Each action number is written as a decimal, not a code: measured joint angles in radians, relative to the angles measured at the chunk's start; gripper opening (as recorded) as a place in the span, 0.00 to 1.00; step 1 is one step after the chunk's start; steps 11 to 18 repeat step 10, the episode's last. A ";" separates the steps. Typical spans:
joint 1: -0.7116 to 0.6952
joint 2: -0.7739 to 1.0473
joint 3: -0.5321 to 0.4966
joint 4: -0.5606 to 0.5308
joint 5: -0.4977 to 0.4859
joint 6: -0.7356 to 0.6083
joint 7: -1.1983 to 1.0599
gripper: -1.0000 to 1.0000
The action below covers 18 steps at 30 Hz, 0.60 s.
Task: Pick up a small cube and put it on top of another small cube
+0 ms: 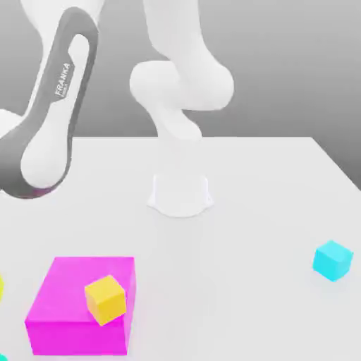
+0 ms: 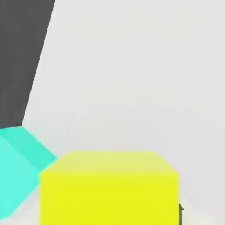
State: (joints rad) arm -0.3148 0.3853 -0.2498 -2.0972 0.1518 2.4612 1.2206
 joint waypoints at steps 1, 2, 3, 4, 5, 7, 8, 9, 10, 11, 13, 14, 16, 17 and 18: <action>0.002 0.012 0.014 0.035 -0.007 -0.020 -0.043 0.00; 0.003 0.023 0.029 0.072 -0.015 -0.042 -0.086 0.00; 0.002 0.042 0.042 0.097 -0.019 -0.047 -0.119 0.00; 0.000 0.069 0.051 0.111 -0.015 -0.032 -0.139 0.00; -0.004 0.101 0.059 0.118 -0.008 -0.008 -0.152 0.00; -0.012 0.156 0.072 0.125 0.005 0.040 -0.167 1.00; -0.012 0.156 0.072 0.125 0.005 0.040 -0.167 1.00; -0.012 0.156 0.072 0.125 0.005 0.040 -0.167 1.00; -0.012 0.156 0.072 0.125 0.005 0.040 -0.167 1.00; -0.012 0.156 0.072 0.125 0.005 0.040 -0.167 1.00; -0.012 0.156 0.072 0.125 0.005 0.040 -0.167 1.00; -0.012 0.156 0.072 0.125 0.005 0.040 -0.167 1.00; -0.012 0.156 0.072 0.125 0.005 0.040 -0.167 1.00; -0.012 0.156 0.072 0.125 0.005 0.040 -0.167 1.00; -0.012 0.156 0.072 0.125 0.005 0.040 -0.167 1.00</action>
